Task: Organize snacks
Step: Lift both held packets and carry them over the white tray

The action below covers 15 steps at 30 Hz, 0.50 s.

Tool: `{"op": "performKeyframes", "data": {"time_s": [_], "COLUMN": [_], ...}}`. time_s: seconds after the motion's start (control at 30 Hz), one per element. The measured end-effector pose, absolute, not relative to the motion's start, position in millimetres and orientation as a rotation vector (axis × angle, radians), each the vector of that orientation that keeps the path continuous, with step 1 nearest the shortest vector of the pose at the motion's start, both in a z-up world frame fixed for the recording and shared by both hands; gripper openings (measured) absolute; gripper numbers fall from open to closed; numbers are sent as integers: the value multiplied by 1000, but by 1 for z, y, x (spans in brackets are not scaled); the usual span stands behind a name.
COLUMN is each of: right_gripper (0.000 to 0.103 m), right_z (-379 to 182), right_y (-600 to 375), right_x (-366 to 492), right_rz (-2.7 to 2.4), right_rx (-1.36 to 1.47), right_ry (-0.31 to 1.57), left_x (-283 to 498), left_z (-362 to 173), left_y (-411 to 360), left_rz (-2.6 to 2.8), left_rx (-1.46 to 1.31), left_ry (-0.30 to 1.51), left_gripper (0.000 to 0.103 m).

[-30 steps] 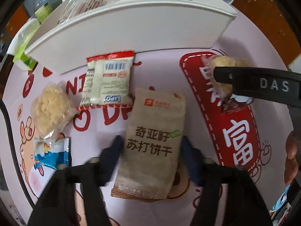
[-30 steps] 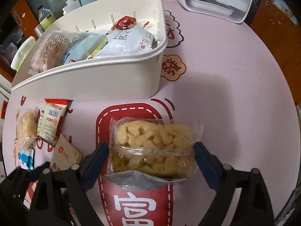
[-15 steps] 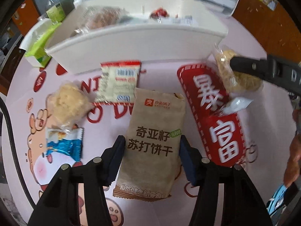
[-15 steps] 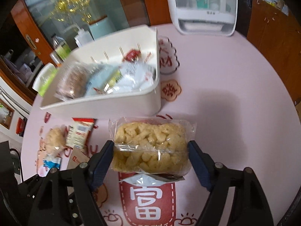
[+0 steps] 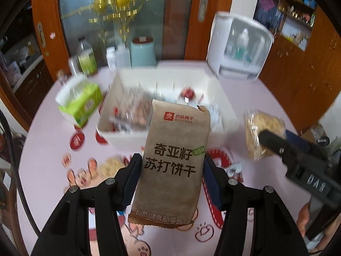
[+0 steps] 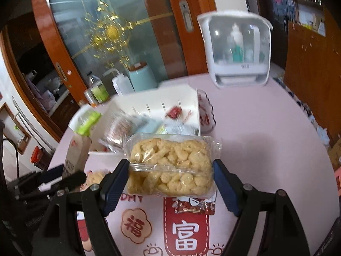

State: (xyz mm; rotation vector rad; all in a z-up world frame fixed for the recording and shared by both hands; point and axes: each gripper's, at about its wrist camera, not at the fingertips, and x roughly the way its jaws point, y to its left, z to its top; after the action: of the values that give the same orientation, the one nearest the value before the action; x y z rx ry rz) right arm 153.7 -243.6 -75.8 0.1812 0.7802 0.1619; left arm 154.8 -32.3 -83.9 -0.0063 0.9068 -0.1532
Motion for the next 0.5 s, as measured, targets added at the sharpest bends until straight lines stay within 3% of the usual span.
{"op": "performKeyframes", "data": {"time_s": [0.5], "right_gripper": [79], "right_z": [0], "right_y": [-216], "right_x": [183], "right_rz": [192], "right_rx": [179], "right_ry": [575], "left_x": [207], "left_z": [7], "left_y": [-20], "left_rz": [-107], "left_rx": [33], "left_ry": [689], "left_gripper": [56]}}
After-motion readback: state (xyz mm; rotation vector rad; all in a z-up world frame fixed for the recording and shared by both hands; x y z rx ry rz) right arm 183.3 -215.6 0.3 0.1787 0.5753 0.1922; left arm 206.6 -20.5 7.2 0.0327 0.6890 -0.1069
